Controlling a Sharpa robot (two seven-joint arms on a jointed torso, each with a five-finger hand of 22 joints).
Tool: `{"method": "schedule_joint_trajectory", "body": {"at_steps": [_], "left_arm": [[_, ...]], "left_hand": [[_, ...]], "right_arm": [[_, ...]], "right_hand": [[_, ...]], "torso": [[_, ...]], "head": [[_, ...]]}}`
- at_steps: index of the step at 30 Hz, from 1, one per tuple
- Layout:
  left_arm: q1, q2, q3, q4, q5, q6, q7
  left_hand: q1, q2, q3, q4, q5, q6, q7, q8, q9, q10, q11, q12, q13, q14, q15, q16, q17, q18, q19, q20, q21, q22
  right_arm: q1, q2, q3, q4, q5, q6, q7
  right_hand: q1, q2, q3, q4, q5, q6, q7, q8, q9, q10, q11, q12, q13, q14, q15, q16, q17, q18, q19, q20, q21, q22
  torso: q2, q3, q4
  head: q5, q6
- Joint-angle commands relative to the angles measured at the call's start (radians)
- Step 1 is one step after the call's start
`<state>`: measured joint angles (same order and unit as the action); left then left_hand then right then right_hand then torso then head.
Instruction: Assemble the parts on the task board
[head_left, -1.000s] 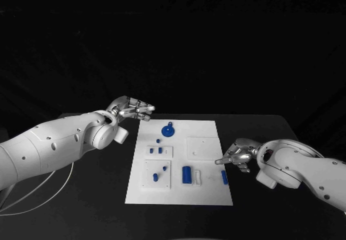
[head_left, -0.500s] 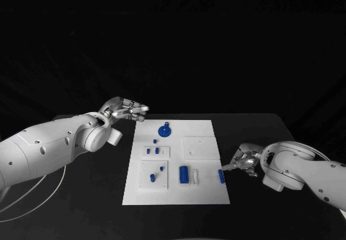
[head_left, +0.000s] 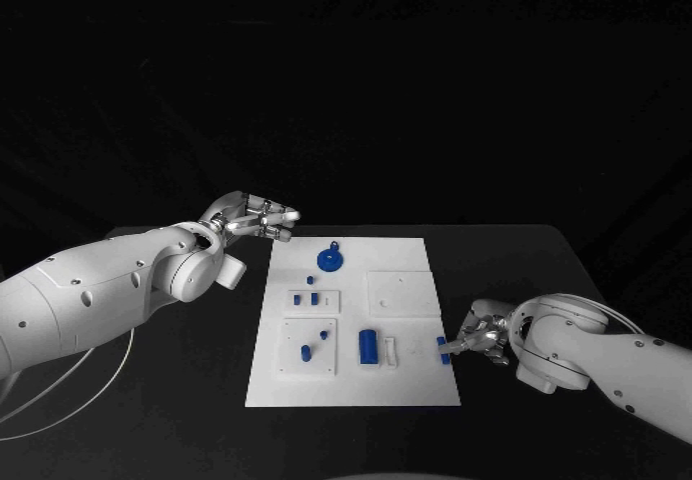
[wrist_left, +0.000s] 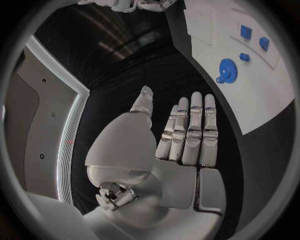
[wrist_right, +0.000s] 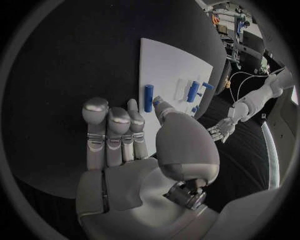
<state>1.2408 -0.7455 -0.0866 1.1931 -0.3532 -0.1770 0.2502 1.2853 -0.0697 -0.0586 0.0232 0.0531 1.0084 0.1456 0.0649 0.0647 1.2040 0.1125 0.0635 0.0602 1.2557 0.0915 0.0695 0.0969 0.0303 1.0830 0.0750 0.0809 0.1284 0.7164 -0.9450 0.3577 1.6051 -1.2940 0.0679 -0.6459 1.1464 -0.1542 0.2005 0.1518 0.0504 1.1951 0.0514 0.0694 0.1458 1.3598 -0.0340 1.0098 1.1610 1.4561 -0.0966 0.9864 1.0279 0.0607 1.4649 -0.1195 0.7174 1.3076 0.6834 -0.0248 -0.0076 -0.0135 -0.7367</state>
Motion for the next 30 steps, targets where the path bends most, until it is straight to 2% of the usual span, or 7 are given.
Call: {"method": "schedule_joint_trajectory", "body": {"at_steps": [1,7,12,16,22,25,30], "left_arm": [[0.0,0.002,0.001,0.003,0.002,0.017,0.014],[0.0,0.002,0.0,0.002,0.002,0.02,0.011],[0.0,0.003,0.0,0.001,0.002,0.022,0.011],[0.0,0.003,0.0,0.0,0.002,0.022,0.01],[0.0,0.002,0.0,-0.002,0.002,0.021,0.009],[0.0,0.001,0.0,-0.003,0.002,0.022,0.008],[0.0,0.0,0.0,-0.004,0.002,0.022,0.007]], "left_hand": [[-0.004,-0.008,0.001,0.007,-0.002,-0.007,0.001,0.0,0.001,-0.007,-0.002,-0.002,0.001,-0.006,0.0,-0.003,-0.001,-0.006,-0.006,-0.001,0.004,-0.002],[-0.004,-0.007,0.001,0.008,-0.002,-0.007,0.001,0.0,0.001,-0.007,-0.002,-0.002,0.001,-0.007,0.0,-0.004,-0.002,-0.005,-0.006,0.0,0.004,-0.002],[-0.009,-0.009,0.0,0.013,-0.002,-0.01,0.002,0.0,0.001,-0.009,-0.001,-0.002,0.001,-0.009,0.001,-0.003,-0.002,-0.005,-0.006,0.0,0.004,-0.003],[-0.009,-0.009,0.0,0.013,-0.002,-0.01,0.002,0.0,0.001,-0.009,-0.001,-0.002,0.001,-0.009,0.001,-0.003,-0.002,-0.005,-0.006,0.0,0.004,-0.003],[-0.008,-0.008,0.003,0.015,-0.001,-0.011,0.002,0.0,0.001,-0.009,-0.001,-0.002,0.001,-0.009,0.001,-0.003,-0.002,-0.004,-0.006,0.001,0.005,-0.003],[-0.017,-0.004,0.001,0.023,-0.001,-0.011,0.002,0.0,0.001,-0.009,-0.001,-0.002,0.002,-0.009,0.001,-0.003,-0.001,-0.004,-0.005,0.001,0.005,-0.003],[-0.02,-0.005,0.002,0.027,-0.001,-0.012,0.002,0.0,0.001,-0.01,-0.001,-0.002,0.002,-0.009,0.001,-0.003,-0.001,-0.003,-0.006,0.001,0.005,-0.004]], "right_arm": [[-0.006,0.013,0.0,-0.007,-0.022,0.014,-0.015],[-0.01,0.032,-0.001,-0.019,-0.037,0.009,-0.013],[-0.013,0.044,-0.002,-0.025,-0.041,0.006,-0.011],[-0.016,0.049,-0.003,-0.027,-0.046,-0.003,-0.011],[-0.018,0.05,-0.004,-0.03,-0.048,-0.024,-0.008],[-0.018,0.048,-0.004,-0.031,-0.049,-0.046,0.002],[-0.019,0.043,-0.003,-0.029,-0.047,-0.07,0.012]], "right_hand": [[-0.002,-0.01,0.001,0.005,-0.002,0.007,-0.001,-0.005,-0.001,-0.007,-0.003,-0.005,-0.001,0.001,0.006,-0.007,0.002,-0.008,0.056,0.004,-0.004,0.07],[0.007,-0.006,0.005,0.001,-0.002,0.012,-0.003,-0.004,0.0,-0.005,-0.004,-0.002,0.001,0.001,0.006,-0.006,0.003,-0.008,0.056,0.003,-0.004,0.07],[0.058,0.018,0.042,-0.043,-0.002,0.018,-0.007,-0.005,0.002,-0.004,-0.007,0.0,0.002,0.001,0.004,-0.005,0.004,-0.009,0.056,0.003,-0.001,0.071],[0.118,0.054,0.138,-0.155,0.023,0.024,-0.008,-0.006,0.002,-0.007,-0.008,0.001,0.003,0.001,0.004,-0.006,0.002,-0.011,0.056,0.003,0.0,0.072],[0.048,0.101,0.256,-0.342,0.118,0.044,-0.002,-0.005,0.023,-0.012,-0.006,0.0,-0.003,0.0,0.006,-0.007,-0.004,-0.01,0.055,0.006,0.002,0.076],[0.013,0.114,0.317,-0.402,0.125,0.058,-0.004,-0.006,0.043,-0.008,-0.006,-0.003,-0.009,-0.001,0.008,-0.01,-0.011,-0.01,0.055,0.007,0.003,0.078],[-0.015,0.119,0.336,-0.426,0.146,0.063,-0.005,-0.005,0.064,-0.003,-0.008,0.002,-0.011,0.0,0.007,-0.01,-0.018,-0.01,0.055,0.007,0.002,0.078]], "torso": [[-0.001,0.0009,-0.0009],[0.0,0.0008,-0.0011],[0.0,0.0004,-0.0008],[0.0,0.0001,-0.0011],[-0.001,0.0,-0.0009],[-0.001,0.0002,-0.0013],[-0.001,0.0002,-0.0018]], "head": [[0.002,-0.004],[0.004,-0.008],[0.003,-0.011],[0.004,-0.012],[0.003,-0.013],[0.004,-0.012],[0.005,-0.012]]}}
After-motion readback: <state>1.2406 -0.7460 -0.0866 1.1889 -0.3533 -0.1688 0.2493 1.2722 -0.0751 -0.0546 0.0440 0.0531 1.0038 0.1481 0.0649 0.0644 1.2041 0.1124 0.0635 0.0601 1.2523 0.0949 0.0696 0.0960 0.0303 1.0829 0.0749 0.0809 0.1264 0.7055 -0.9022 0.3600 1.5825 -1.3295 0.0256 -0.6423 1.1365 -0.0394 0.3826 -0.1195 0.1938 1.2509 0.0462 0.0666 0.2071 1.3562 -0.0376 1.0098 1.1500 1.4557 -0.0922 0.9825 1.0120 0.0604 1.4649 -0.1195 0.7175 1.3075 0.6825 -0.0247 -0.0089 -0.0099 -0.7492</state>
